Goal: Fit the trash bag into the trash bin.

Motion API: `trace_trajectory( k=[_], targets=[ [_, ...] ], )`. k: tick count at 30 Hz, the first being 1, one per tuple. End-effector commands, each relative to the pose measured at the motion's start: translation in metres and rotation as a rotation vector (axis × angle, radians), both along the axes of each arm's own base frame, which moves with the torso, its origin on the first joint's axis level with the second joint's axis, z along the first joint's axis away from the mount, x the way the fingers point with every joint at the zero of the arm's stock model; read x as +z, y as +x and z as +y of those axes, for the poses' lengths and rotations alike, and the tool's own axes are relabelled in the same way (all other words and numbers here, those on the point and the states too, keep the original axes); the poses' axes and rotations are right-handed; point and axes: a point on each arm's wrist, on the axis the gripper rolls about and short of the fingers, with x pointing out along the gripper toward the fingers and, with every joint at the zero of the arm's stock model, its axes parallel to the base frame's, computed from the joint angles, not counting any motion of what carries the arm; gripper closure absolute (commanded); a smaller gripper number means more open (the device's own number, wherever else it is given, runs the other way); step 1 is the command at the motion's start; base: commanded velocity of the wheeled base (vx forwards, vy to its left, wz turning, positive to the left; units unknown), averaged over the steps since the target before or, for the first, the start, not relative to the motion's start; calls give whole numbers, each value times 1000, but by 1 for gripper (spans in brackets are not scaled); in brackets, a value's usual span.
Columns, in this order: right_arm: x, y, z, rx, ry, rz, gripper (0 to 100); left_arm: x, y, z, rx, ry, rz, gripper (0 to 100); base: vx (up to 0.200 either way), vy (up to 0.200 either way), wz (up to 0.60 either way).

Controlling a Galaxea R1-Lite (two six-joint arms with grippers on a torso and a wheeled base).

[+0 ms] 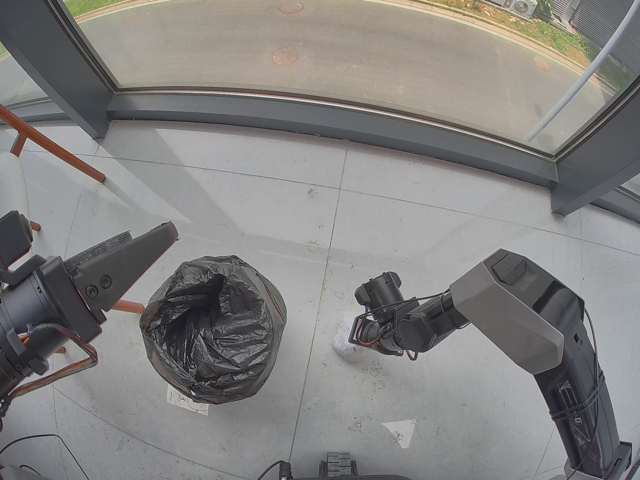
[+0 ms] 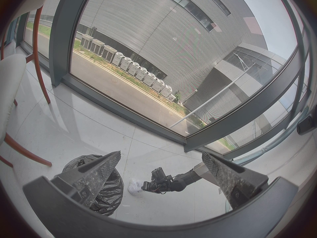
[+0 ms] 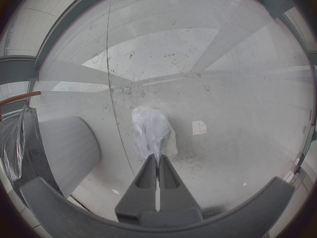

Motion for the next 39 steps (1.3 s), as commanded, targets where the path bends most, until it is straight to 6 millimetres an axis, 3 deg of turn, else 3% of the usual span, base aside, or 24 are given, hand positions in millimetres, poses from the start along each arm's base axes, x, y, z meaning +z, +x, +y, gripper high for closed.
trace_trajectory(
  k=[1,6,10,13,14,15,19,25,28,33,34,39],
  targets=[
    [-1,-2,-1,2,-7,7,100,1,0,0,3,-3,-4,0,0,0,0],
    [14,-8,2,14,3,-5,100,3,0,1,3,-8,-10,0,0,0,0],
    [70,-19,-5,12,63,-63,100,4,-1,1,3,-14,-18,0,0,0,0],
    [112,-43,-11,13,130,-78,100,7,-1,1,5,-21,-27,0,0,0,0],
    [112,-43,-11,13,130,-78,100,7,-1,1,5,-21,-27,0,0,0,0],
    [135,-70,-10,56,173,-69,100,11,-1,1,8,-28,-36,0,0,0,0],
    [184,-131,-17,198,269,-65,100,13,-2,2,6,-38,-44,0,0,0,0],
    [239,-189,-34,340,420,-107,100,15,-7,4,-3,-49,-59,0,0,0,0],
    [248,-210,-38,394,495,-66,100,15,-7,4,-5,-47,-59,0,0,0,0],
    [232,-226,-38,449,482,5,100,8,-10,7,-4,-26,-54,0,0,40,0],
    [232,-227,-37,454,483,5,100,10,-12,9,-3,-31,-67,100,0,200,0],
    [232,-225,-31,461,485,6,100,12,-15,10,-10,-36,-83,100,0,40,0]
  ],
)
